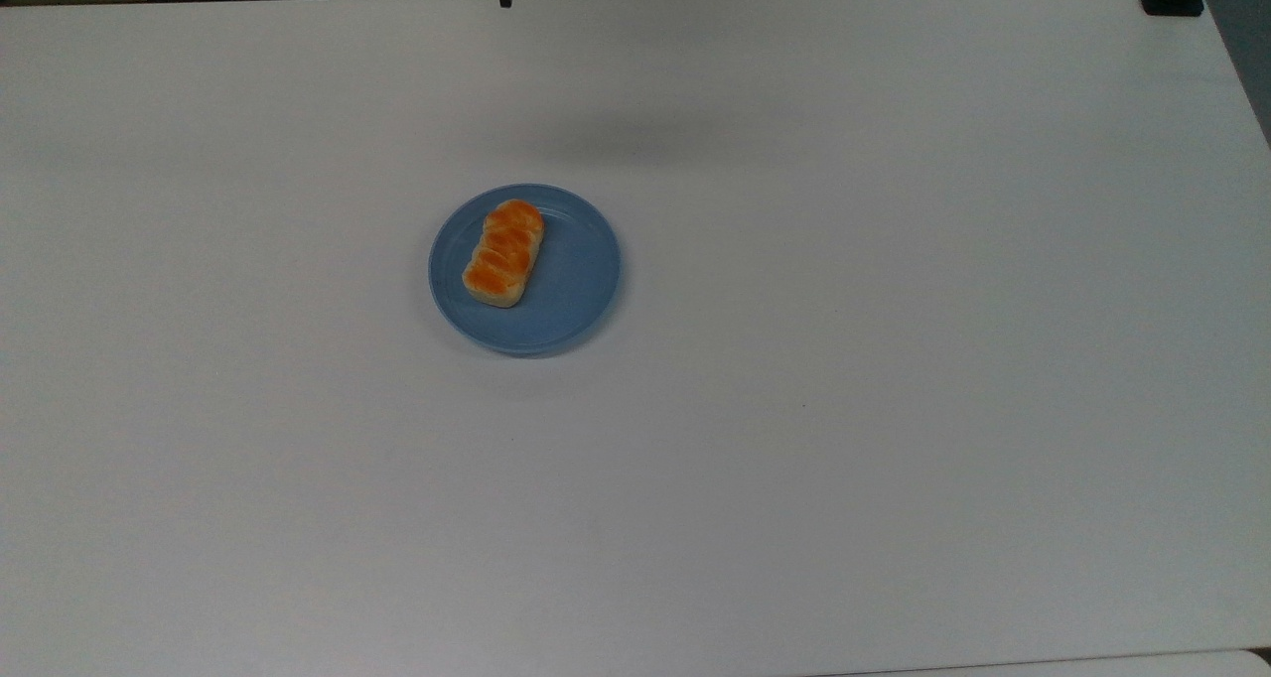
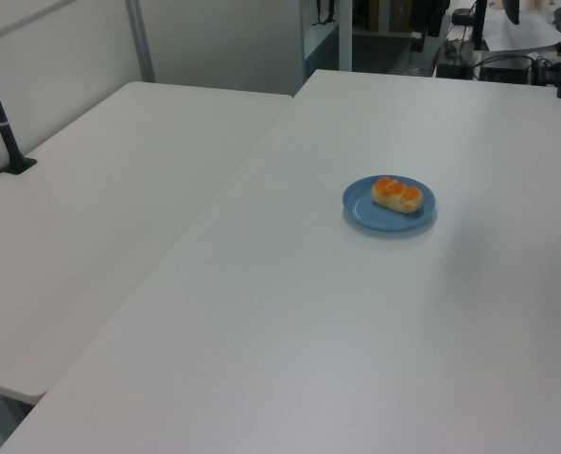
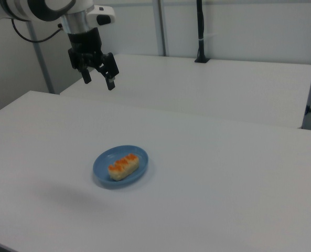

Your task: Put the bread on a plate

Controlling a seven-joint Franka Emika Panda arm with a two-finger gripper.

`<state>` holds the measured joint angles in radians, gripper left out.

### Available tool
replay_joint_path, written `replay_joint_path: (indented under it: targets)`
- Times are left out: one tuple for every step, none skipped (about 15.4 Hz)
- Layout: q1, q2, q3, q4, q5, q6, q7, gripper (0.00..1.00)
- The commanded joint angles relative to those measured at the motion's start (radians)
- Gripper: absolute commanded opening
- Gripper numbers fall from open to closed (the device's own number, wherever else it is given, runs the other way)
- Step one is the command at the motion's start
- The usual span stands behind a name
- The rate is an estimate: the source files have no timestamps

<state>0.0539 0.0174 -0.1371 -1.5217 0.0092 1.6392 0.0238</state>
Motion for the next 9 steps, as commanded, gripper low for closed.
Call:
replay_joint_path:
  targets:
    - [-0.011,-0.022,0.001,-0.021,0.002,0.008,-0.018,1.00]
    - [-0.011,-0.020,0.002,-0.021,0.003,0.008,-0.016,1.00]
    - [-0.011,-0.020,0.001,-0.021,0.003,0.008,-0.016,1.00]
    - [-0.011,-0.020,0.002,-0.021,0.003,0.010,-0.016,1.00]
    - [-0.011,-0.020,0.002,-0.021,0.003,0.010,-0.016,1.00]
    - [-0.011,-0.019,0.001,-0.021,0.003,0.011,-0.016,1.00]
    - [-0.011,-0.016,0.002,-0.021,0.003,0.011,-0.016,1.00]
    - [-0.011,-0.016,0.002,-0.021,0.003,0.011,-0.016,1.00]
    - [-0.011,-0.016,0.002,-0.021,0.003,0.011,-0.018,1.00]
